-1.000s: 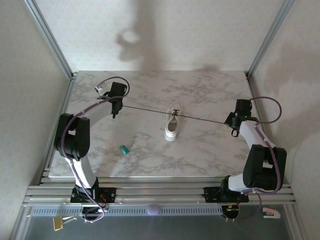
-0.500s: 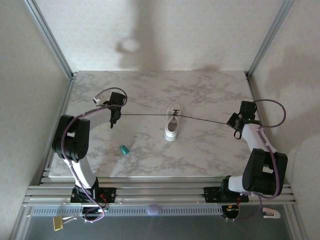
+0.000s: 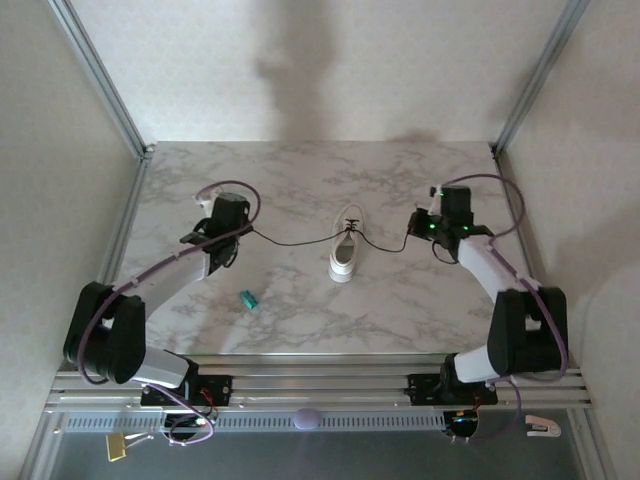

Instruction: Tie the shoes

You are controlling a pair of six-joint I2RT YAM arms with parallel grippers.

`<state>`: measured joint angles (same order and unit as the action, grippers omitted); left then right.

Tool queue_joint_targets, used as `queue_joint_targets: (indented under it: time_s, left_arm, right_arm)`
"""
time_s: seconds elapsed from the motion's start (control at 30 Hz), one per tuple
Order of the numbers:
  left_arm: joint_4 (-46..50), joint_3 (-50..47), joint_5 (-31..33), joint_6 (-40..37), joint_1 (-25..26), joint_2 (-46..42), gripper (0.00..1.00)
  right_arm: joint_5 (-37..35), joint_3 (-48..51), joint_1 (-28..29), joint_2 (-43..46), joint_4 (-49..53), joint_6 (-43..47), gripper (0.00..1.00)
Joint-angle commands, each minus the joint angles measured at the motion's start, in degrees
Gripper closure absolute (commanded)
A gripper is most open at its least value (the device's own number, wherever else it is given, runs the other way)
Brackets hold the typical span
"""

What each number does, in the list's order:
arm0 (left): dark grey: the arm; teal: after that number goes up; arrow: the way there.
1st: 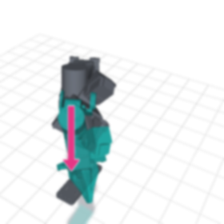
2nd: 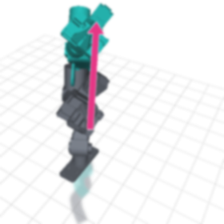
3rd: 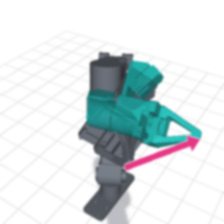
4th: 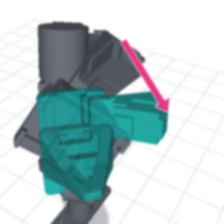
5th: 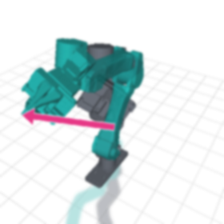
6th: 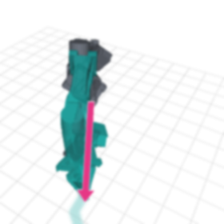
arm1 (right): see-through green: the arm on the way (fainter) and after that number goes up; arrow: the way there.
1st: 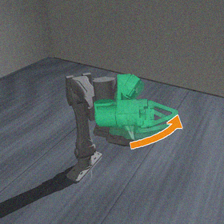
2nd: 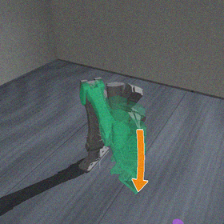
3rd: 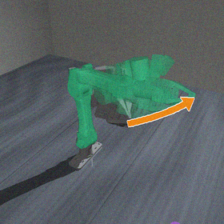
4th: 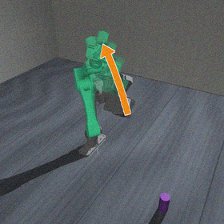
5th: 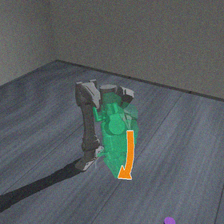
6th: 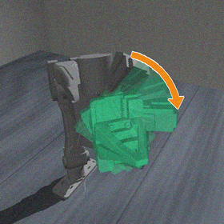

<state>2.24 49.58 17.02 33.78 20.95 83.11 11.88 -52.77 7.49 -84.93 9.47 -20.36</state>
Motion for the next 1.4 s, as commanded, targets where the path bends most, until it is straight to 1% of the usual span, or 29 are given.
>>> queue_joint_targets:
  time_s: [0.0, 0.17, 0.27, 0.37, 0.47, 0.53, 0.6, 0.7, 0.77, 0.9, 0.97, 1.07, 1.13, 1.2, 1.27, 1.3, 1.37]
  left_arm:
    - [-4.0, -0.7, -6.5, -1.6, 3.2, 1.9, 1.0]
    - [-4.7, -2.2, -6.6, -0.7, 4.3, -1.5, 1.0]
    - [-3.5, -2.9, -5.1, -0.8, 4.3, -4.3, 1.0]
    - [-2.9, -3.5, -4.8, -0.7, 4.3, -6.5, 1.0]
    - [-2.6, -4.1, -4.7, -0.6, 4.3, -7.6, 1.0]
    - [-2.3, -4.3, -4.2, -0.5, 4.3, -8.0, 1.0]
    - [-2.1, -4.5, -3.6, -0.4, 4.3, -8.6, 1.0]
    - [-1.0, -4.6, -2.5, 0.1, 4.3, -9.9, 1.0]
    - [0.2, -4.9, -0.9, 0.4, 4.3, -11.4, 1.0]
    - [1.8, -6.3, 1.1, -0.4, 4.3, -13.5, 1.0]
    - [2.2, -7.0, 0.9, -0.9, 4.3, -13.1, 1.0]
    - [1.6, -8.3, -0.6, -0.7, 4.3, -11.5, 1.0]
    - [0.6, -9.1, -1.1, -0.4, 4.3, -10.4, 1.0]
    - [-0.2, -9.3, -1.6, -0.3, 4.3, -9.1, 1.0]
    - [-0.7, -9.2, -1.8, -0.4, 4.3, -8.0, 0.99]
    - [-1.0, -9.2, -2.0, -0.6, 4.2, -7.5, 0.94]
    - [-1.3, -8.7, -2.4, -1.0, 4.1, -6.6, 0.74]
  right_arm:
    - [-0.5, -5.0, 2.5, -7.9, 0.5, 0.1, 1.0]
    - [2.7, -12.3, 6.1, -18.9, 0.1, 0.1, 1.0]
    - [2.5, -16.1, 8.5, -23.5, 0.4, 0.0, 1.0]
    - [4.3, -19.3, 10.5, -27.5, 0.1, -0.2, 1.0]
    - [6.9, -20.9, 12.0, -29.4, -0.8, -0.3, 1.0]
    - [6.6, -20.3, 12.3, -29.1, -1.4, -0.5, 1.0]
    - [4.9, -19.4, 12.3, -27.9, -1.3, -0.5, 1.0]
    - [2.4, -18.1, 12.3, -24.8, -0.8, 0.6, 1.0]
    - [-0.8, -16.3, 12.3, -21.2, -1.1, 0.9, 1.0]
    - [-10.1, -9.9, 12.5, -8.7, -3.0, 1.8, 1.0]
    - [-14.8, -6.9, 12.8, -1.3, -2.8, 3.2, 1.0]
    - [-19.7, -3.8, 12.9, 8.3, -1.6, 5.1, 1.0]
    - [-21.8, -3.0, 12.8, 13.5, 0.0, 6.2, 1.0]
    - [-22.1, -2.8, 12.9, 17.9, 1.1, 6.8, 1.0]
    - [-19.2, -3.2, 12.8, 21.1, 1.5, 7.5, 1.0]
    - [-16.9, -3.9, 12.9, 21.7, 1.8, 7.6, 1.0]
    - [-10.0, -5.5, 12.9, 22.2, 2.1, 7.8, 1.0]
